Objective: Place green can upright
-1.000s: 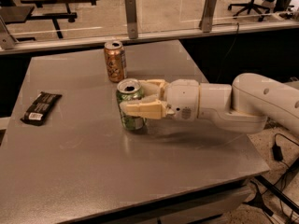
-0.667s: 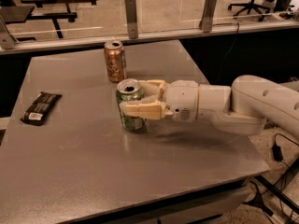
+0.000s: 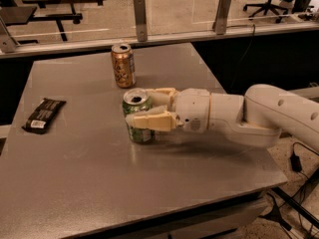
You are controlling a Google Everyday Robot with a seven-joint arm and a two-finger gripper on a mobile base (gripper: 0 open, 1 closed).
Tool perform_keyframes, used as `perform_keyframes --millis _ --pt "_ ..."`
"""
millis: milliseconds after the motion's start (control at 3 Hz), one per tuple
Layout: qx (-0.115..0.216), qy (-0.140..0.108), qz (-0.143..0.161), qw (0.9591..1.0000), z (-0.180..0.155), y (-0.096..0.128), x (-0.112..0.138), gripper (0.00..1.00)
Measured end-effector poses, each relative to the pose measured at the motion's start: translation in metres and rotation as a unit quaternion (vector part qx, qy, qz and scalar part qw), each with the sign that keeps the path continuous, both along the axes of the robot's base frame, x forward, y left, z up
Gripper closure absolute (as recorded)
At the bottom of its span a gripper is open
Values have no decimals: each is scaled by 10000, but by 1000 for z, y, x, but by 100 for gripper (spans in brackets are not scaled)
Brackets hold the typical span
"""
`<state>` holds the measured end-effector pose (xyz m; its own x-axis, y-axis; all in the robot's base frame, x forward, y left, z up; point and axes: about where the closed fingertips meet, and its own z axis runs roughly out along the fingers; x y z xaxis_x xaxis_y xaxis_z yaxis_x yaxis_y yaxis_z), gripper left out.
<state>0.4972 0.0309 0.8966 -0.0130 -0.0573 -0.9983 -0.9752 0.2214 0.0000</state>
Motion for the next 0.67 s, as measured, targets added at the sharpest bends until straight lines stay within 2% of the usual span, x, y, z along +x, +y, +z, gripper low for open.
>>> perform_keyframes --millis 333,667 --pt "-1 -9 14 10000 1 2 -1 0" --pt "-1 -10 14 10000 1 2 -1 0"
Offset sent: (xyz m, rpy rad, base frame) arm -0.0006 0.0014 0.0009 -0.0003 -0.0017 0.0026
